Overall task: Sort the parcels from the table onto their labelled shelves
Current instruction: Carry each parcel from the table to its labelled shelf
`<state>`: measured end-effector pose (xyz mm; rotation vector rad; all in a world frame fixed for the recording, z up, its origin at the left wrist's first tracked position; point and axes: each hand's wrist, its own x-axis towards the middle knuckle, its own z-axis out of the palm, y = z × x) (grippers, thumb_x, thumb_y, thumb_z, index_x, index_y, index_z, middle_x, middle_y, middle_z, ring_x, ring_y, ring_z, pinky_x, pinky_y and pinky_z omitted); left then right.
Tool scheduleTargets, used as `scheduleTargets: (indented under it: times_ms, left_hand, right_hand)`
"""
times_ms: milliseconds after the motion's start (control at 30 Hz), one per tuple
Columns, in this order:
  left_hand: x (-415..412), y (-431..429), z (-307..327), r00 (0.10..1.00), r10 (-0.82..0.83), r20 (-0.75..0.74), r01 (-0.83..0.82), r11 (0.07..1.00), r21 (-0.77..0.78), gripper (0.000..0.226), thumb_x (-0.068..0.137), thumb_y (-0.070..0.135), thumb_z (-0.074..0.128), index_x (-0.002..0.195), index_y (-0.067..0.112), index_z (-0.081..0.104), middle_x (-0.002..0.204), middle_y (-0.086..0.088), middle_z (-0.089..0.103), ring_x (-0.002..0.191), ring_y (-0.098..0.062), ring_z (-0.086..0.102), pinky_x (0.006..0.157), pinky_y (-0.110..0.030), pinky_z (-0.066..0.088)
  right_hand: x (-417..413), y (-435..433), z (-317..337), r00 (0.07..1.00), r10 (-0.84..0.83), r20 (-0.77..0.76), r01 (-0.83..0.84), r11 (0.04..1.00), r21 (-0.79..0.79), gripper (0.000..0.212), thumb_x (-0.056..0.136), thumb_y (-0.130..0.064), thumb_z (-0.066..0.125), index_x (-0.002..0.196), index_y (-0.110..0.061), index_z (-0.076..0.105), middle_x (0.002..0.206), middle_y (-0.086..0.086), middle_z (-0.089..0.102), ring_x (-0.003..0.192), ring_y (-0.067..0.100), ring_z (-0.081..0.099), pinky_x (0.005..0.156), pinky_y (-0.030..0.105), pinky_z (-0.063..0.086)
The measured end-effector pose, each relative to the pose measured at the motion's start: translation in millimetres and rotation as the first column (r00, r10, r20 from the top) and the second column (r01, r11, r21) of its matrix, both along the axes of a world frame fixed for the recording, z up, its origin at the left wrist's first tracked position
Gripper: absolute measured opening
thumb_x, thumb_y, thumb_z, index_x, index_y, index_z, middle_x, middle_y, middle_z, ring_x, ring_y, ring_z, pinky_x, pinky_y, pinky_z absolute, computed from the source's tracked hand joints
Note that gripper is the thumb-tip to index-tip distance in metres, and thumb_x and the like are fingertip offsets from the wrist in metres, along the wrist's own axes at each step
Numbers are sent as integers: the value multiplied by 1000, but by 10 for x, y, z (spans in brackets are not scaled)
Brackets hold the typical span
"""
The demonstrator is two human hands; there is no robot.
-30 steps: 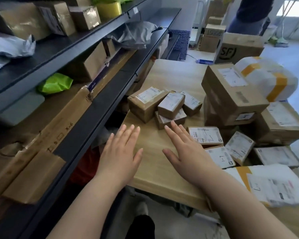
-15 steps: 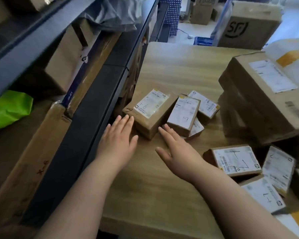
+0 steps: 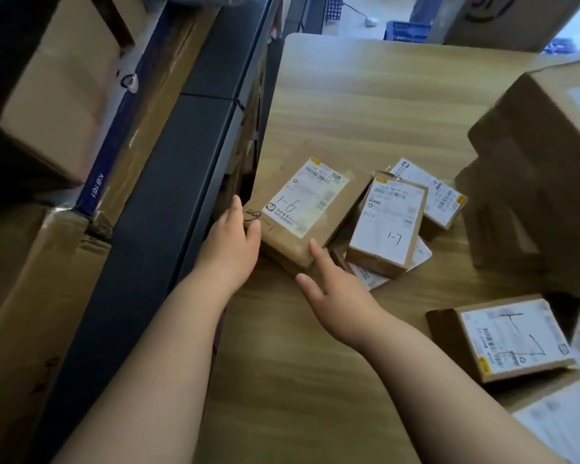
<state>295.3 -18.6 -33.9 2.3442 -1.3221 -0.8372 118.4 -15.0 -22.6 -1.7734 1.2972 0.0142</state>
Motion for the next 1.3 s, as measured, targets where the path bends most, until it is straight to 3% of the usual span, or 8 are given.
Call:
scheduleTargets:
  times_ms: [367, 533, 667, 800, 900, 1067, 1167, 1300]
  left_hand:
    - [-184, 997, -104, 977, 214, 15, -214, 976, -33, 53, 98, 31, 46, 147, 16, 32, 143, -6, 34, 121, -22, 46, 92, -27, 36]
    - [-557, 1563, -110, 920, 359, -155, -358, 933, 35, 37, 95, 29, 53, 128, 16, 40, 119, -3, 56, 98, -19, 53, 76, -30, 41]
    - [-986, 2122, -188, 804, 500, -321, -509, 859, 64, 40, 90, 31, 62, 122, 19, 41, 126, -5, 56, 107, -19, 54, 92, -33, 43]
    - [-1627, 2713, -153, 695, 469, -545, -512, 855, 82, 47, 93, 25, 61, 136, 29, 44, 130, 10, 53, 120, -8, 50, 104, -29, 38]
    - [-2043, 3112, -103, 682, 467, -563, -562, 827, 6, 30, 84, 42, 62, 114, 42, 57, 120, 16, 63, 118, -6, 55, 107, -36, 40]
    - [-2545, 3682, 84, 642, 538, -546, -684, 724, -92, 68, 67, 79, 57, 129, 53, 48, 135, 8, 53, 126, -9, 49, 109, -43, 37]
    - [-2692, 3929, 358, 637, 578, -509, -723, 677, -138, 55, 72, 71, 55, 125, 60, 45, 135, 10, 51, 126, -7, 46, 110, -40, 36]
    - [-2876, 4318, 595, 592, 572, -567, -770, 609, -190, 27, 91, 42, 59, 107, 63, 51, 111, 34, 60, 110, 9, 53, 96, -23, 40]
  right_hand:
    - [-195, 440, 65, 998, 51, 19, -53, 995, 85, 56, 97, -42, 43, 149, -31, 24, 155, 0, 29, 139, 17, 31, 107, 23, 24]
    - [-511, 832, 97, 999, 31, 20, -32, 997, 68, 51, 96, -41, 46, 143, -25, 35, 131, 4, 58, 123, 21, 50, 92, 24, 36]
    - [-905, 1160, 4, 997, -47, -65, 53, 994, 99, 61, 95, -46, 45, 145, -16, 26, 125, 11, 60, 115, 27, 55, 91, 31, 42]
    - [-1353, 1575, -111, 982, 116, -147, -95, 985, 142, 56, 94, -46, 47, 135, -10, 38, 128, 17, 53, 115, 31, 51, 86, 29, 39]
    - [-1664, 1813, 3, 993, 115, 6, -114, 986, 119, 62, 93, -43, 51, 145, -16, 32, 138, 6, 52, 125, 25, 48, 98, 28, 38]
    - [-2030, 2205, 374, 975, 116, 188, -134, 987, 85, 61, 84, -42, 64, 134, -17, 39, 129, -1, 55, 116, 18, 54, 95, 29, 44]
    - [-2107, 2409, 513, 978, 68, 197, -99, 984, 149, 54, 81, -52, 64, 116, -18, 41, 119, 0, 57, 104, 18, 59, 87, 31, 48]
    - [-2084, 2665, 628, 983, 57, 174, -77, 991, 112, 50, 81, -59, 58, 98, -14, 45, 96, -1, 58, 82, 14, 56, 66, 30, 44]
